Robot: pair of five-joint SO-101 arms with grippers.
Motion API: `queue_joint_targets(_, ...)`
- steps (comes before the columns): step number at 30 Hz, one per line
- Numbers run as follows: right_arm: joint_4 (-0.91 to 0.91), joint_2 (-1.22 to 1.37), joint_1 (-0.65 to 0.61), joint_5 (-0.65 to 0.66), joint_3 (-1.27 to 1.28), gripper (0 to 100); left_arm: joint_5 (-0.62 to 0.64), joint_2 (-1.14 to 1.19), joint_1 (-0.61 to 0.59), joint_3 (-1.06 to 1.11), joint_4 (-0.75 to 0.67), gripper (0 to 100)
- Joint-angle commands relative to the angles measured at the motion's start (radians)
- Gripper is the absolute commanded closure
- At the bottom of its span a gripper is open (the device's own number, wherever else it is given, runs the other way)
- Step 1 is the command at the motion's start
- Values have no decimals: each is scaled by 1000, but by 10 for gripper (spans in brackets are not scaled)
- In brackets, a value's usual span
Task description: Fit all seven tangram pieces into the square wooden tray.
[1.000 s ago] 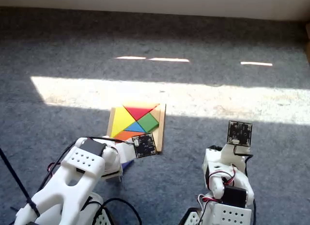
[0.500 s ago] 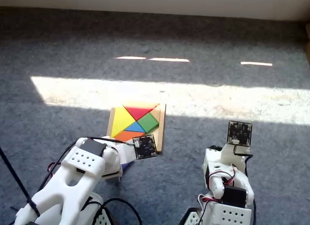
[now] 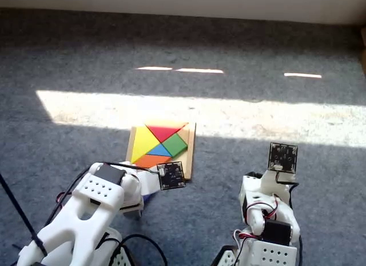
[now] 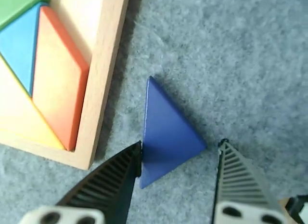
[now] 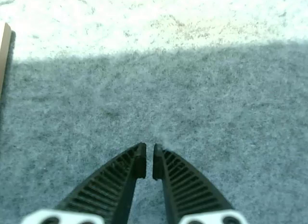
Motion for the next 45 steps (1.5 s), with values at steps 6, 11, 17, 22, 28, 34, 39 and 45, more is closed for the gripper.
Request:
queue_joint_targets(6, -22, -8, 7, -3, 140, 957, -9, 93, 15, -79, 48, 755)
queue_joint_targets(11, -22, -8, 7, -3, 140, 957, 32, 289, 18, -182, 49, 814)
queue_joint_targets(17, -22, -8, 8, -3, 140, 957, 118, 265, 19, -200, 68, 774)
queue_joint_targets(22, -22, -8, 10, -3, 140, 957, 195, 191, 24, -202, 64, 719)
queue_joint_targets(28, -22, -8, 10, -3, 140, 957, 222, 180, 27, -160, 38, 702)
queue_joint_targets(34, -22, -8, 10, -3, 140, 957, 224, 180, 27, -156, 21, 705)
queue_joint_targets(39, -22, -8, 10, -3, 140, 957, 224, 182, 56, -153, 20, 757)
queue_joint_targets(45, -22, -8, 10, -3, 140, 957, 226, 260, 61, -193, 26, 762)
